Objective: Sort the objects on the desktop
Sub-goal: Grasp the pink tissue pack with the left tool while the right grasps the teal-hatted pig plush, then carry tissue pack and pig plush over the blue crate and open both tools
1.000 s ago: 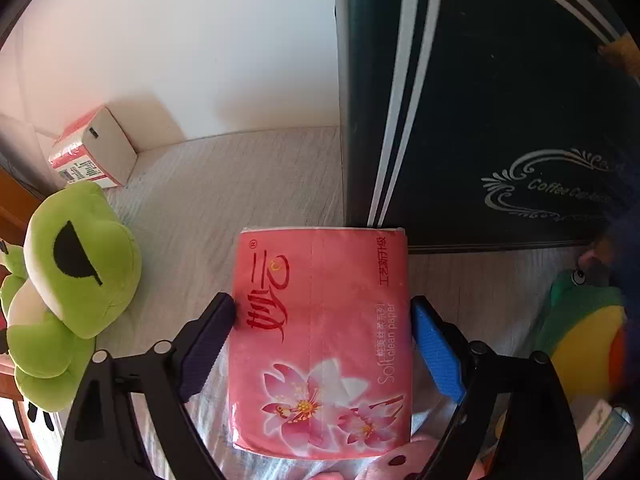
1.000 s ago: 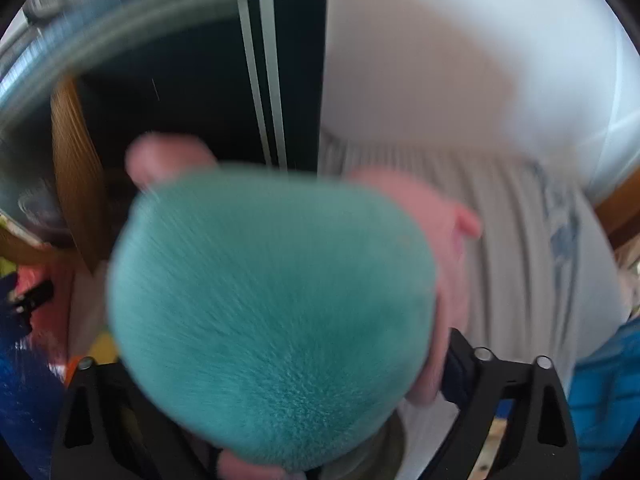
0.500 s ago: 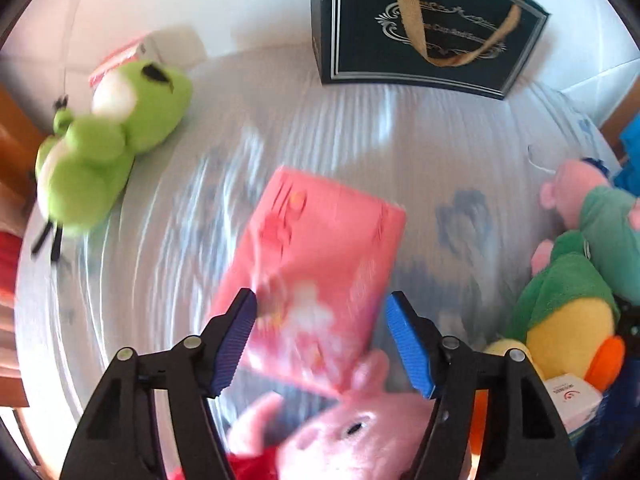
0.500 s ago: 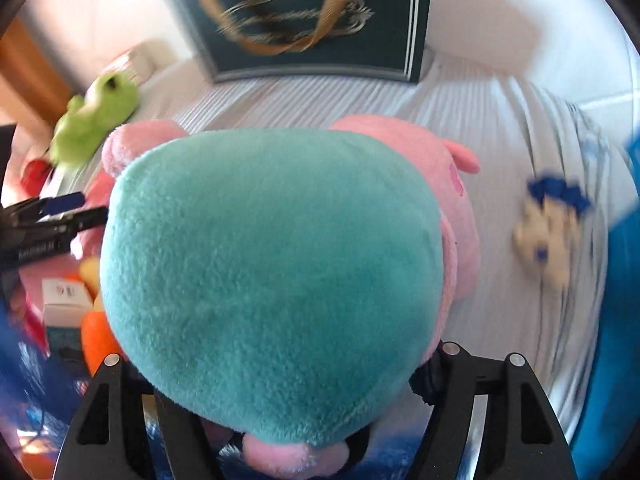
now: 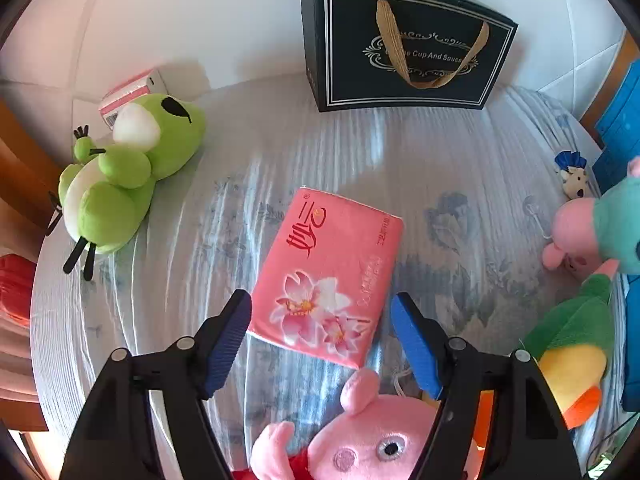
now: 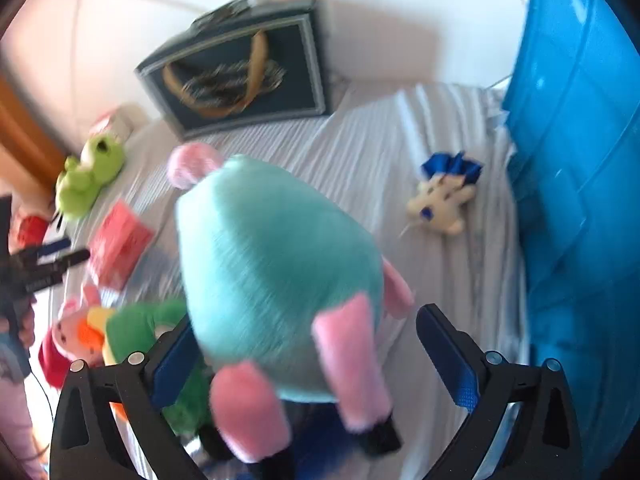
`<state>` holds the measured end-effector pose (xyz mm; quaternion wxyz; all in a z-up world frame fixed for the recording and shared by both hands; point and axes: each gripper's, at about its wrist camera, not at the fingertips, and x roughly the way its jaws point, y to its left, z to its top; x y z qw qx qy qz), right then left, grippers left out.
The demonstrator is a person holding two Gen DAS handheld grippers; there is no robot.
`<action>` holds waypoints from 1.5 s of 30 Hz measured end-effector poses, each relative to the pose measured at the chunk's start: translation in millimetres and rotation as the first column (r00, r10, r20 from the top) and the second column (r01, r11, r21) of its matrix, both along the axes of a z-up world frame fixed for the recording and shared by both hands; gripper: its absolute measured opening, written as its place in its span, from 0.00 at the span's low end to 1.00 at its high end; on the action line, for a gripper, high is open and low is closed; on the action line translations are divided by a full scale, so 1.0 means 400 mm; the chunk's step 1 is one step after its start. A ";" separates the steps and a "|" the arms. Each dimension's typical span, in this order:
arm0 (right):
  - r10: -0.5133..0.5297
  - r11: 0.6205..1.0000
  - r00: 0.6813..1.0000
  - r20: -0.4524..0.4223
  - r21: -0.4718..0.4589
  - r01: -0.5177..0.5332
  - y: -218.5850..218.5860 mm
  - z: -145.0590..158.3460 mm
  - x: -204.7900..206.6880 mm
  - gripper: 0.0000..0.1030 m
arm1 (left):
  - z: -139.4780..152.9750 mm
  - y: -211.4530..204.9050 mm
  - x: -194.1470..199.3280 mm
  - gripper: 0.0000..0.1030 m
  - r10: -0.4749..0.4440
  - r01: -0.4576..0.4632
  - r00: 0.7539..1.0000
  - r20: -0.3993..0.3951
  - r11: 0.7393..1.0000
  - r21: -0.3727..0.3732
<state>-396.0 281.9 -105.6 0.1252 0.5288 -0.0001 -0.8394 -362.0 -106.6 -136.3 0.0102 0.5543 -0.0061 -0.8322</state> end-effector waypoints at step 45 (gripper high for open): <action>-0.021 0.999 0.997 -0.080 0.030 0.024 -0.060 -0.024 -0.199 0.76 | 0.083 0.019 -0.022 0.89 0.107 -0.103 0.989 -0.103 0.994 0.043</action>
